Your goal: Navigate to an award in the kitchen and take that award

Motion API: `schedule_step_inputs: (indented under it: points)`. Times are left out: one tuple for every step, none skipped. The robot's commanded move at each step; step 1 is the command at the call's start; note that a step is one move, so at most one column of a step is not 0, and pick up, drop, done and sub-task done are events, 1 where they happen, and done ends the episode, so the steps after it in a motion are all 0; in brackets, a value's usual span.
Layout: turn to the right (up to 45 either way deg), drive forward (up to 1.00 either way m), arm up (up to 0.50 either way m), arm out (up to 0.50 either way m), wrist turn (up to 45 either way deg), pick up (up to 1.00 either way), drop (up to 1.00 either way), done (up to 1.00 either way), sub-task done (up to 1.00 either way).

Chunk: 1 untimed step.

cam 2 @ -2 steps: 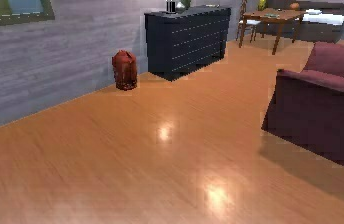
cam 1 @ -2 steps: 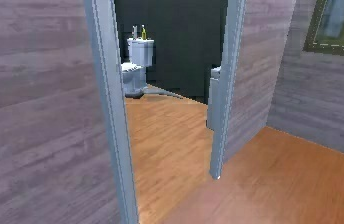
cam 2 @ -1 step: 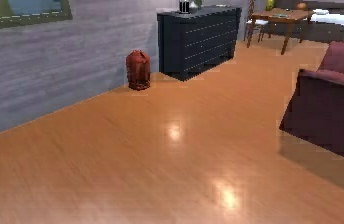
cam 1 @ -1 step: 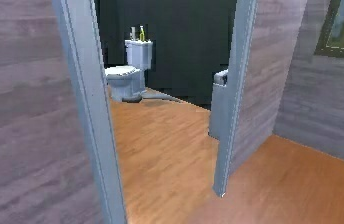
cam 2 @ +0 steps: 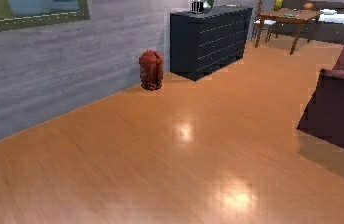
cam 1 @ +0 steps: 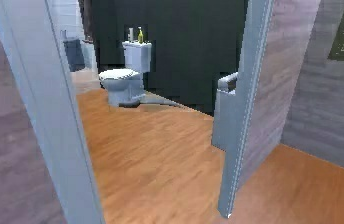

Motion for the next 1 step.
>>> schedule_step_inputs:
  points:
    - [45.0,0.0,0.0,0.0,0.0,0.0,0.0,0.0,0.0]
